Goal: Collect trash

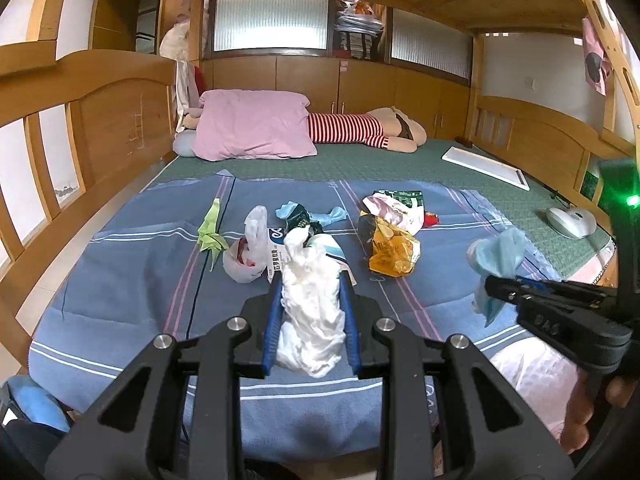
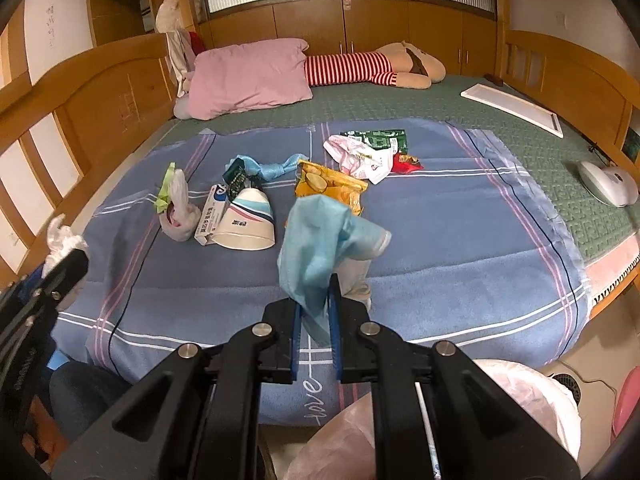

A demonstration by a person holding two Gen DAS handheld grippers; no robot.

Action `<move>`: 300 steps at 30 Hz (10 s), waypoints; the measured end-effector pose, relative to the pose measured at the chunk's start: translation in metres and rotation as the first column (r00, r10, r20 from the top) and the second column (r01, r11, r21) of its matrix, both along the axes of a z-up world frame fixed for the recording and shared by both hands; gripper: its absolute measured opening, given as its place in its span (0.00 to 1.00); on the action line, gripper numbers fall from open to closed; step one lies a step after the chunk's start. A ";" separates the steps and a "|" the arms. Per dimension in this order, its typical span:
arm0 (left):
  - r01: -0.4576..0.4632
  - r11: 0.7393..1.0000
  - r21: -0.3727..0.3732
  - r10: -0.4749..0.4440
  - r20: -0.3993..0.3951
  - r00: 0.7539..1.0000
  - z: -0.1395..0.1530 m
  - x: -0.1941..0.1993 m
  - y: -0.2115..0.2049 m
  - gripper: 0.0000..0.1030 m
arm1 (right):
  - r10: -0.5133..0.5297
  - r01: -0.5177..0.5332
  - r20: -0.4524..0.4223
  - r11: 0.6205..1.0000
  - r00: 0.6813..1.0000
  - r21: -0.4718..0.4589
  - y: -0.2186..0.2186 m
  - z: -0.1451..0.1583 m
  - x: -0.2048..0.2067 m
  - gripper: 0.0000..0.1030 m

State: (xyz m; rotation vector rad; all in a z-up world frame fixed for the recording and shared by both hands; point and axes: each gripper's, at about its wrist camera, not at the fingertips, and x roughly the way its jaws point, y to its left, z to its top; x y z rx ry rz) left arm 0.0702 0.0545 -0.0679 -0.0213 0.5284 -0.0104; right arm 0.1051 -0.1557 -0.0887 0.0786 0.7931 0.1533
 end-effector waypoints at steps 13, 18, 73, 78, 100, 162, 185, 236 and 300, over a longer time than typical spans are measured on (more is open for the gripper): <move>0.168 0.986 -0.006 -0.168 -0.049 0.985 -0.006 -0.013 -0.051 0.27 | -0.065 0.063 -0.176 0.998 0.982 -0.015 -0.093 -0.018 -0.083 0.13; 0.249 0.968 -0.012 -0.249 -0.077 0.965 -0.013 -0.018 -0.078 0.27 | -0.086 0.061 -0.315 0.994 0.945 -0.087 -0.105 -0.051 -0.099 0.55; -0.420 0.901 0.111 0.434 -0.249 0.866 -0.034 0.141 0.304 0.92 | 0.086 -0.065 -0.184 0.991 0.979 0.119 0.167 -0.019 0.121 0.74; -0.548 0.836 -0.014 0.514 -0.326 0.793 -0.040 0.127 0.349 0.92 | 0.092 -0.089 -0.127 0.996 0.988 0.031 0.271 -0.034 0.180 0.74; -0.614 0.785 -0.079 0.546 -0.379 0.747 -0.050 0.130 0.352 0.92 | 0.341 -0.344 -0.365 0.937 0.866 0.059 0.338 -0.100 0.189 0.25; -0.359 0.910 -0.208 0.191 -0.557 0.808 -0.088 0.150 0.299 0.92 | -0.074 0.144 -0.349 0.973 0.934 0.179 0.209 -0.090 0.077 0.28; -0.290 0.911 -0.294 0.085 -0.554 0.828 -0.094 0.150 0.282 0.92 | -0.234 0.287 -0.325 0.950 0.917 0.127 0.191 -0.085 0.062 0.46; -0.272 0.914 -0.301 0.114 -0.454 0.884 -0.080 0.135 0.285 0.18 | -0.287 0.366 -0.373 0.917 0.882 0.160 0.181 -0.095 0.058 0.59; -0.275 0.917 -0.288 0.124 -0.450 0.885 -0.079 0.136 0.285 0.18 | -0.274 0.377 -0.417 0.907 0.866 0.187 0.178 -0.104 0.060 0.59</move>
